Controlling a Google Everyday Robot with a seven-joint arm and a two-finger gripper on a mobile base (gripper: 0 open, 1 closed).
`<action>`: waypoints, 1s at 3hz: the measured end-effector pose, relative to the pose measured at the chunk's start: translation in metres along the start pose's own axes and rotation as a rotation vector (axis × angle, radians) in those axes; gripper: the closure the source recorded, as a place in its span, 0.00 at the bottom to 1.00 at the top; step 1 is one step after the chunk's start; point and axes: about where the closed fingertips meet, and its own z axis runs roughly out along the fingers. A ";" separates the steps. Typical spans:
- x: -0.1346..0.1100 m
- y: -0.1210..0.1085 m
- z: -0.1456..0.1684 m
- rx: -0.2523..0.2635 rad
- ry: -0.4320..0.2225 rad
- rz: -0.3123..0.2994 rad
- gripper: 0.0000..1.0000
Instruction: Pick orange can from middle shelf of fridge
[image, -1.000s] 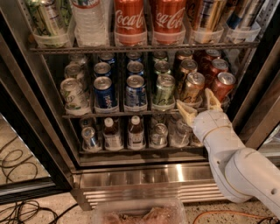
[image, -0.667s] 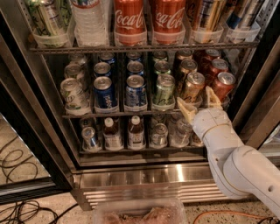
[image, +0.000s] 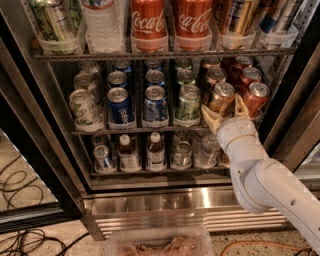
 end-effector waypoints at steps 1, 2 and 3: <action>0.000 0.001 0.006 -0.002 -0.002 0.001 0.53; 0.000 0.003 0.010 -0.021 0.003 0.009 0.76; 0.000 0.003 0.010 -0.021 0.003 0.009 0.98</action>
Offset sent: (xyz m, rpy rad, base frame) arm 0.0139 0.0050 -0.0024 0.0149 0.0278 0.0404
